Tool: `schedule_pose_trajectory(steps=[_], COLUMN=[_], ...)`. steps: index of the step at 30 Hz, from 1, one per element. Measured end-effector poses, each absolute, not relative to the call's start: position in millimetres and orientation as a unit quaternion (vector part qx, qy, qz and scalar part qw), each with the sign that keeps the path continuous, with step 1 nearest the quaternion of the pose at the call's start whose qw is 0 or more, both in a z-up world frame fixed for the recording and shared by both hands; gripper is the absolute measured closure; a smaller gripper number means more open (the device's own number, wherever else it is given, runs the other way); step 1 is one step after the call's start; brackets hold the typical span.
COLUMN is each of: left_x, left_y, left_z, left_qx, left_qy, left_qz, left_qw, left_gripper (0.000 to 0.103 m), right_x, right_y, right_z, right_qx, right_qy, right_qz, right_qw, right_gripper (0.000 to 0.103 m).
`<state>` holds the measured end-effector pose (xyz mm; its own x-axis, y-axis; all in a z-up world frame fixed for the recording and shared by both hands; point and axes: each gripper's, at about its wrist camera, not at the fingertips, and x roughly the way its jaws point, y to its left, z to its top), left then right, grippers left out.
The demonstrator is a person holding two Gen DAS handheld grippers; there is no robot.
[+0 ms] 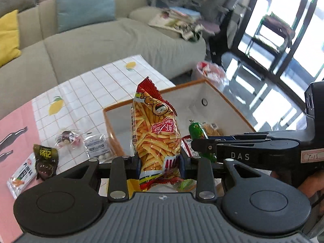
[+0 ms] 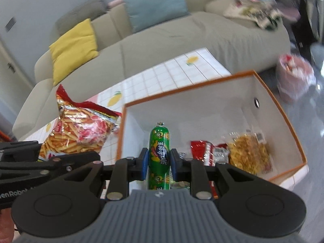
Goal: Organize snacks
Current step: 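Lift the chip bag and sausage stick and carry both over the orange box, then lower both snacks into the orange box and open both grippers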
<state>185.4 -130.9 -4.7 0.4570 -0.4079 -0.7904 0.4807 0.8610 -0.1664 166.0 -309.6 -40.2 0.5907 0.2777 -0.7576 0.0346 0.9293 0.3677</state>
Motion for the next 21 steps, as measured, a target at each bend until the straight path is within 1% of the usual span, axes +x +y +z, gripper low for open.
schedule_pose_trajectory(steps=[7,10,15,21], left_x=[217.8,224.7,245.9,267.4], left_y=[-147.3,-158.8,-171.4,-187.5], left_z=[-29.3,-38.7,-57.1,-75.1], left_qx=[0.075,0.105,0.127,0.177], left_qy=[0.503,0.508,0.517,0.506], left_qz=[-0.269,-0.271,-0.267,-0.26], left_qw=[0.818,0.811,0.803,0.803], left_gripper=[0.067,0.067,0.067,0.067], right_x=[187.5,197.5,214.8,229.0], right_y=[-325.6,-324.4,-327.2,-328.0], right_z=[-66.7,-72.9,-89.1,-100.0], right_qx=[0.207,0.189,0.196,0.195], right_qy=[0.487,0.492,0.513,0.521], right_qz=[0.055,0.053,0.061,0.06], right_qw=[0.847,0.848,0.833,0.829], right_gripper=[0.083,0.083,0.083,0.083])
